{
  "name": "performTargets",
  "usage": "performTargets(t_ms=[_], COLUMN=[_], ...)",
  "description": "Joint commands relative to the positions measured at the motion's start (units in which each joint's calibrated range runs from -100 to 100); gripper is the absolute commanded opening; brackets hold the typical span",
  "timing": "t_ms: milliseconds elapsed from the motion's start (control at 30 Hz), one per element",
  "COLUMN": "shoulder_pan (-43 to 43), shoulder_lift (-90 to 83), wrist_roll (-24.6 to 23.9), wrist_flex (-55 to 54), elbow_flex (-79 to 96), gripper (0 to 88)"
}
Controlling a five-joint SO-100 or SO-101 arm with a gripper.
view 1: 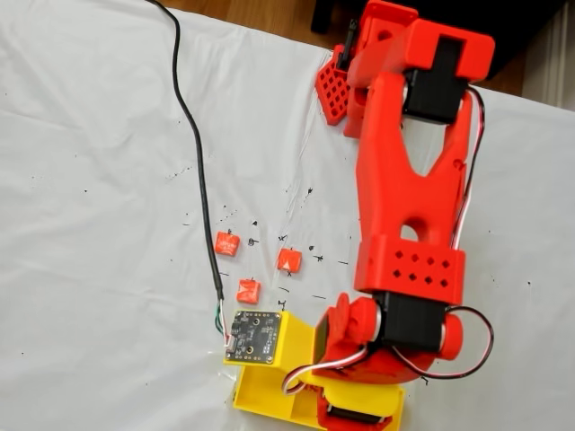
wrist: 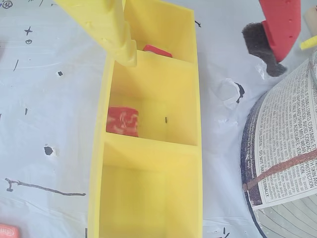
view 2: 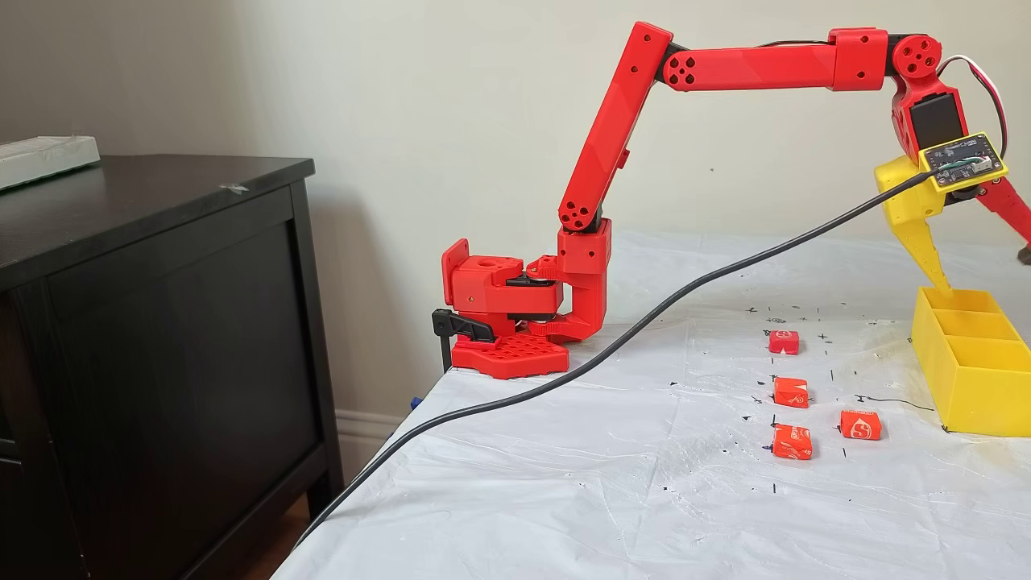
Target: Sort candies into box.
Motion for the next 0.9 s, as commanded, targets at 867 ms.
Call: performTargets(t_ms=[867], shoulder_pan=[-5.3], shoulder_lift=[-41.5], wrist_roll=[3.0], wrist_flex=[4.8], elbow_flex=[45.6], gripper=[11.0])
